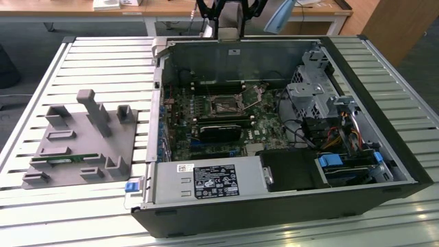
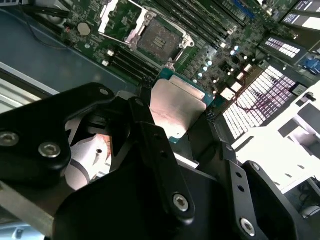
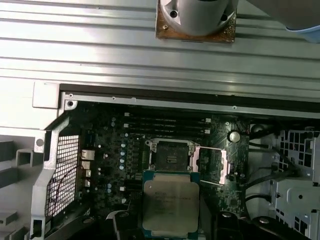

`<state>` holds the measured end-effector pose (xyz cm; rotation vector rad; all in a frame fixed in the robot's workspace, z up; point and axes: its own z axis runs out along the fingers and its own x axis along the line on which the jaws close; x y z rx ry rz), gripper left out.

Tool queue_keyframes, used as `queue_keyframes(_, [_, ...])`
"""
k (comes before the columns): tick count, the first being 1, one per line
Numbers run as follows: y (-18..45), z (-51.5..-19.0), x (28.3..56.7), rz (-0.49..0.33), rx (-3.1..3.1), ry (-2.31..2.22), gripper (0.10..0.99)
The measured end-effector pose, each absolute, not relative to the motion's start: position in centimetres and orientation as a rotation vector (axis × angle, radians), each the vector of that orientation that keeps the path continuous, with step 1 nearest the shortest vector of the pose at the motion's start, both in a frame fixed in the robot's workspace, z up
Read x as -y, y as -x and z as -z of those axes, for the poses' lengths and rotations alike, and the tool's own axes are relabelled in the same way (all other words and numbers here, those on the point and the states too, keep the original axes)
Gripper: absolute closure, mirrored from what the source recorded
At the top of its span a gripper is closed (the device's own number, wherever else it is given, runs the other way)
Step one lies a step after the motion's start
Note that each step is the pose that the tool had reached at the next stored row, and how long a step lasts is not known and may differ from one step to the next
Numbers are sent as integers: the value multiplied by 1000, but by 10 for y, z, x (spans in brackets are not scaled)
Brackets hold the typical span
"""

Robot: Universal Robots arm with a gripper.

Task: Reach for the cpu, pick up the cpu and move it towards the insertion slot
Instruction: 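Pick up the cpu and move it towards the insertion slot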

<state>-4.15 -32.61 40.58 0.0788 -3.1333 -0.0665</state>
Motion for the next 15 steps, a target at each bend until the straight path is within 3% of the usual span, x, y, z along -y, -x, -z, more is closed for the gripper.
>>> queue_keyframes(15, [33,-403,316,66,3134,-74,545])
